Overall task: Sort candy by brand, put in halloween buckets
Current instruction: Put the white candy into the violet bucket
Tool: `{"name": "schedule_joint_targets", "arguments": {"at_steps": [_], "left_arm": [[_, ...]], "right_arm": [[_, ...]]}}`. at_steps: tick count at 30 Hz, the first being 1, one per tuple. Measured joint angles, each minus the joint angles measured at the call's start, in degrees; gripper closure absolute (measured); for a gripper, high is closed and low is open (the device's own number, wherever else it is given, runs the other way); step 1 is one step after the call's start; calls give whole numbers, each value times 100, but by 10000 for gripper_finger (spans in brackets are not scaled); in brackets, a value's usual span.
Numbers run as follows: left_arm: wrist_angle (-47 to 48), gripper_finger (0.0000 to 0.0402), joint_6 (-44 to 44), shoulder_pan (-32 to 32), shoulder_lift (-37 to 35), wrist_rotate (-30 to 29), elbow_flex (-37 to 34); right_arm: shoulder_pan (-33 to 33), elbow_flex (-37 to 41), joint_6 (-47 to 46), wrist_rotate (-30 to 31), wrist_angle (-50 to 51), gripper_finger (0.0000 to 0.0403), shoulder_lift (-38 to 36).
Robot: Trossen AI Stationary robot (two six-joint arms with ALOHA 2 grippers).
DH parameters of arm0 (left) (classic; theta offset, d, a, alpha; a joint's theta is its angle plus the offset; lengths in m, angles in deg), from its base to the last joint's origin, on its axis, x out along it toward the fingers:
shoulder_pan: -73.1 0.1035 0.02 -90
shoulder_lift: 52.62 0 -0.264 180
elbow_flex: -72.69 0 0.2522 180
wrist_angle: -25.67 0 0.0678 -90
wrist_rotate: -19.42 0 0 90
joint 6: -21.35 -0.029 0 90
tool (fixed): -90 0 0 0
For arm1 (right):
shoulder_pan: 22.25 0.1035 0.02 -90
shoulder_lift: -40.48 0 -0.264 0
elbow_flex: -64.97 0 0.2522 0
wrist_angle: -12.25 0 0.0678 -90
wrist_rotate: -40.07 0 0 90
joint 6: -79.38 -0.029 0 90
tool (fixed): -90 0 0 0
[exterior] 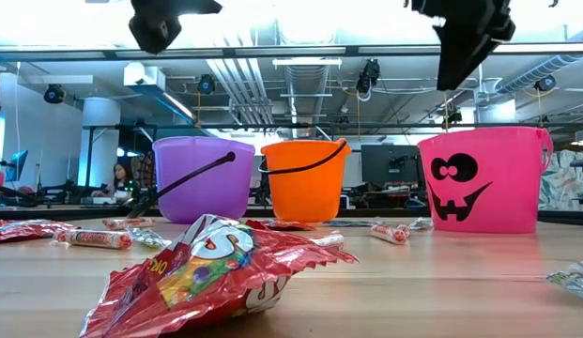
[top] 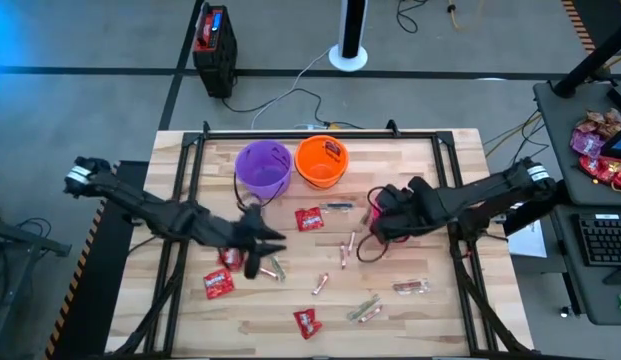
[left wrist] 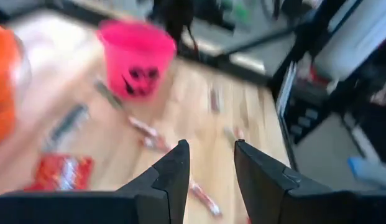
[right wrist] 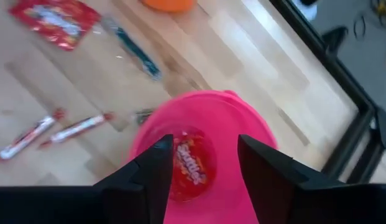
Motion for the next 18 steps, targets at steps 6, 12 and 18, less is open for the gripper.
{"name": "schedule_joint_targets", "arguments": {"at_steps": [6, 12, 18], "left_arm": [[461, 291, 247, -558, 1513, -2, 945], [445, 290, 153, -839, 2995, -516, 1792], [708, 266, 336, -832, 4205, -492, 2588]], "right_arm": [[815, 0, -449, 433, -23, 223, -4], [1484, 0, -1013, 882, -83, 210, -4], [1872, 7, -1434, 981, -89, 198, -4]]}}
